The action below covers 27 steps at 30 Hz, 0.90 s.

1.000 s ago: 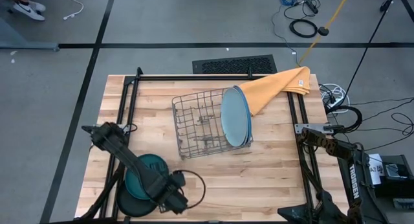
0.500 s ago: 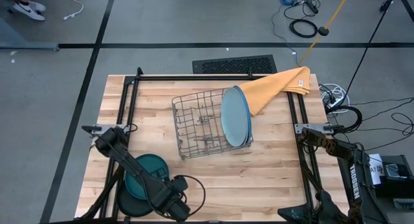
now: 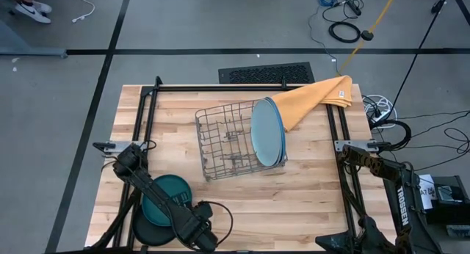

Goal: Sort dishes
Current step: Put the dark green plate into the green dish rack

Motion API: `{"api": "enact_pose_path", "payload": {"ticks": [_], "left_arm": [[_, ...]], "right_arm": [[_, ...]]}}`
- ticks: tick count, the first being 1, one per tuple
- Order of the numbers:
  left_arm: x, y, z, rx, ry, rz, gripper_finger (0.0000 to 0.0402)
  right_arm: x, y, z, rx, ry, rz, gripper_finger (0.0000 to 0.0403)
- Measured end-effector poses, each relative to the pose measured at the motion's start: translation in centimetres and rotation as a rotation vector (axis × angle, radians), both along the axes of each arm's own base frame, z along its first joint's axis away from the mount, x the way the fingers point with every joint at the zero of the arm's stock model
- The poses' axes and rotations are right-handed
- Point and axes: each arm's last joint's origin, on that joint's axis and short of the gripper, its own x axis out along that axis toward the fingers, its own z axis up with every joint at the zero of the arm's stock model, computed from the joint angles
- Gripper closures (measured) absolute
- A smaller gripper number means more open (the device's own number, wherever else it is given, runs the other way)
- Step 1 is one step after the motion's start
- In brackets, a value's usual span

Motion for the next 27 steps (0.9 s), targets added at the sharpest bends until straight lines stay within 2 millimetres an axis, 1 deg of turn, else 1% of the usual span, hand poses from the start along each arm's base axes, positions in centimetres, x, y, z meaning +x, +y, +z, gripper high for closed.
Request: {"api": "enact_pose_path", "payload": {"ticks": [4,9,11,19,27], "left_arm": [[0.0,0.0,-0.2,0.002,0.002,0.001,0.0228],[-0.6,0.5,-1.9,0.02,0.064,0.008,0.0228],[-0.8,0.6,-2.3,0.028,0.072,0.01,0.0228],[-0.2,0.1,-2.7,-0.019,0.002,-0.004,0.0228],[-0.8,0.7,-4.1,0.011,0.047,0.009,0.0229]], "right_arm": [[0.0,0.0,0.0,0.0,0.0,0.0,0.0403],[0.0,0.0,0.0,0.0,0.0,0.0,0.0403],[0.0,0.0,0.0,0.0,0.0,0.0,0.0403],[0.0,0.0,0.0,-0.001,0.0,0.0,0.0403],[-0.1,0.0,0.0,0.0,0.0,0.001,0.0403]]}}
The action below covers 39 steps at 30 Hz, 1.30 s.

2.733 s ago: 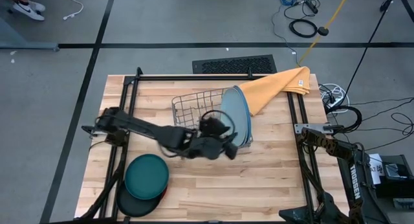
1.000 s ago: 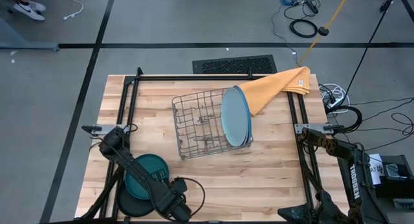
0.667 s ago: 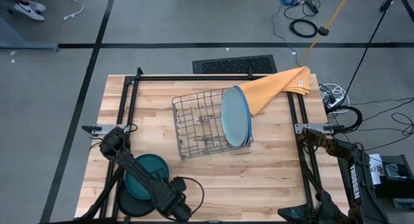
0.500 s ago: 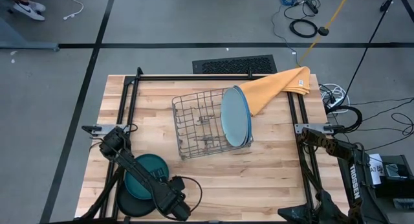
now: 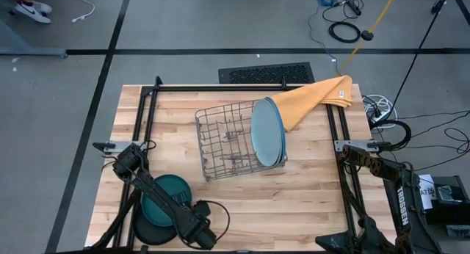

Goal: Sort dishes
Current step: Put the dark green plate into the green dish rack

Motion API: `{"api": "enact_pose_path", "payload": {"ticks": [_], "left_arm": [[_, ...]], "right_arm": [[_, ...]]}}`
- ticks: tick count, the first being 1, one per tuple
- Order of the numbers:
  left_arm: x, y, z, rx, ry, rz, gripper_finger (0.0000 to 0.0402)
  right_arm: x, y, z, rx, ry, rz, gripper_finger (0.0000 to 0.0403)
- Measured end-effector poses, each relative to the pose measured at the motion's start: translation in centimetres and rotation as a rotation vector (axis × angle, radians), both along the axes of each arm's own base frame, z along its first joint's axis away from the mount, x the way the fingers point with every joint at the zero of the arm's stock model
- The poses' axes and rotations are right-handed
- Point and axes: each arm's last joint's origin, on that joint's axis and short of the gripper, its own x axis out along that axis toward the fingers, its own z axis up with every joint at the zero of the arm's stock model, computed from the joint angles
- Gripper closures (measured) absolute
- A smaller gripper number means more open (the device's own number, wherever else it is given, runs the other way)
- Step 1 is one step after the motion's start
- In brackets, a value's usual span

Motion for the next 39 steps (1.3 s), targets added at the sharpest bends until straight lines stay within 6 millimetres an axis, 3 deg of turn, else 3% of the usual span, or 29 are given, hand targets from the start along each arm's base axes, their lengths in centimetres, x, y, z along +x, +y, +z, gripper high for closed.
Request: {"api": "enact_pose_path", "payload": {"ticks": [5,11,16,18,25,28,33,36,39], "left_arm": [[-0.2,0.2,-0.4,0.005,0.022,-0.035,0.0269],[-0.4,0.3,-0.3,0.007,0.043,-0.045,0.0385],[-0.4,0.8,1.4,-0.038,0.159,-0.043,0.0397],[-0.2,1.0,2.9,-0.038,0.164,-0.035,0.0398],[0.8,2.5,9.7,-0.132,-0.072,0.051,0.04],[0.4,3.5,13.5,-0.135,-0.229,0.116,0.04],[-0.9,5.4,20.2,-0.101,-0.594,0.198,0.0401],[-1.7,6.6,24.4,-0.049,-0.943,0.223,0.0401],[-1.7,7.2,27.3,0.046,-1.258,0.213,0.0401]], "right_arm": [[0.0,0.0,0.0,0.0,0.0,0.0,0.0403],[0.0,0.0,0.0,-0.001,0.0,0.0,0.0403],[0.0,0.0,0.0,-0.001,0.0,0.0,0.0403],[0.0,0.0,0.0,-0.002,0.0,0.0,0.0403],[0.0,0.0,0.0,-0.003,0.001,0.0,0.0403],[0.0,0.0,0.0,-0.004,0.001,0.0,0.0403],[0.0,0.0,0.0,-0.004,0.001,0.0,0.0403],[0.0,0.0,0.0,-0.004,0.001,0.0,0.0403],[0.0,0.0,0.0,-0.004,0.001,0.0,0.0403]]}}
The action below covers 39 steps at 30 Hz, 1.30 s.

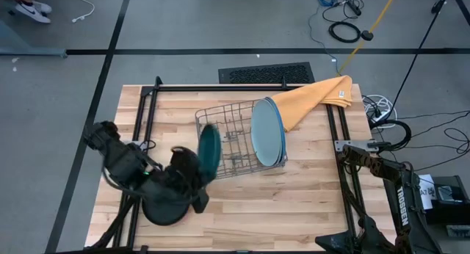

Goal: Sort dishes
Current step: Put the dark green plate into the green dish rack

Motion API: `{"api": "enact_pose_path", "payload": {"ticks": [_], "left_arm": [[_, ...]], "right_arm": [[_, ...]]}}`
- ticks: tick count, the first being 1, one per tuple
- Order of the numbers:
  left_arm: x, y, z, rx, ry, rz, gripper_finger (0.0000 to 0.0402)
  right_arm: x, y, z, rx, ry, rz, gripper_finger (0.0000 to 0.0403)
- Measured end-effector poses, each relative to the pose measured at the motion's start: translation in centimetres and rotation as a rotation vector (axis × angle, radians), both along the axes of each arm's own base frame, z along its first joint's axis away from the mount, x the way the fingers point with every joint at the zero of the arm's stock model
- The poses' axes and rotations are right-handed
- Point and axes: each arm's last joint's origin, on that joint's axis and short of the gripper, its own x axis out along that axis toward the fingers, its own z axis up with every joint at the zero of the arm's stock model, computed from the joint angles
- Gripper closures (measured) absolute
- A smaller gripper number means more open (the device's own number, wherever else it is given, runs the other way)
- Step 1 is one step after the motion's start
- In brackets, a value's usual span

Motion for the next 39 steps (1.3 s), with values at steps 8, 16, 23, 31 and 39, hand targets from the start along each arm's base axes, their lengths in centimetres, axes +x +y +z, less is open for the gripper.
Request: {"api": "enact_pose_path", "payload": {"ticks": [8,16,23,31,39], "left_arm": [[4.1,0.9,0.9,0.242,-0.206,0.111,0.0401],[10.4,5.3,-4.0,0.13,-0.192,0.086,0.0401],[12.7,12.7,-2.5,-0.069,-0.335,0.142,0.0402],[11.5,16.7,1.2,-0.001,-0.398,0.133,0.0402],[7.6,17.3,6.5,0.108,-0.498,0.144,0.0402]], "right_arm": [[0.0,0.0,0.0,0.0,0.0,0.0,0.0403],[0.0,0.0,0.0,0.004,-0.001,0.0,0.0403],[0.0,0.0,0.0,0.012,0.008,0.004,0.0403],[0.6,-0.6,-0.2,0.007,0.023,-0.015,0.0403],[2.5,-2.0,0.2,0.093,-0.001,-0.08,0.0403]]}}
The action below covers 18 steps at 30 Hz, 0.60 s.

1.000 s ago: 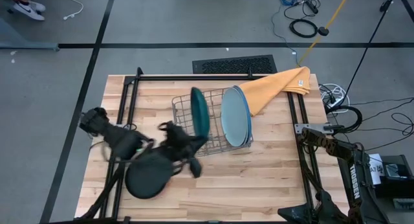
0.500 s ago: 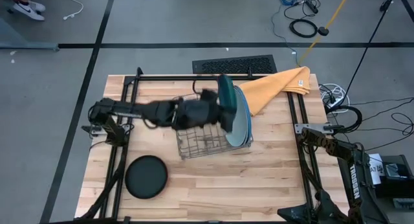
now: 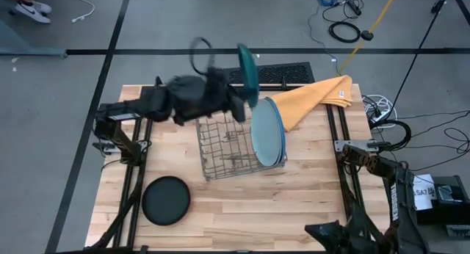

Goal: Sort dishes
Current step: Put the dark green plate into the green dish rack

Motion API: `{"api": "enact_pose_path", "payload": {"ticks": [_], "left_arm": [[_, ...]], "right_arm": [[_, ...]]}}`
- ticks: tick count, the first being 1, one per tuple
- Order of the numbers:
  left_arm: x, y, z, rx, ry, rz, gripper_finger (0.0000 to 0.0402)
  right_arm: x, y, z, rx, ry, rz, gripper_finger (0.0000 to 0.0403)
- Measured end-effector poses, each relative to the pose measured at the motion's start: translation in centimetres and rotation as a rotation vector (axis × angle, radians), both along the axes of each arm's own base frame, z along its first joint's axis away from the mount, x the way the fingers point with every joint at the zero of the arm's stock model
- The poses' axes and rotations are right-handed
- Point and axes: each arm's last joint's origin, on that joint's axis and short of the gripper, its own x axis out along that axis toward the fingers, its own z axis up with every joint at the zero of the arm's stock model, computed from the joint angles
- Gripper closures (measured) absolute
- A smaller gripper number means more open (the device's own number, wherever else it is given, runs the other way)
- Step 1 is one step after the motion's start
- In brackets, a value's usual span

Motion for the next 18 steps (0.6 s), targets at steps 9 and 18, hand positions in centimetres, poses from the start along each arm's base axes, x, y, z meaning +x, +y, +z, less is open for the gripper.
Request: {"api": "enact_pose_path", "payload": {"ticks": [9,18], "left_arm": [[-1.9,0.4,1.8,0.15,0.024,0.055,0.0402],[-1.7,-0.7,1.4,0.167,0.038,-0.078,0.0402]], "right_arm": [[2.3,-3.2,1.7,0.136,0.006,-0.082,0.0403],[5.0,-4.0,0.7,0.138,0.044,-0.147,0.0403]]}}
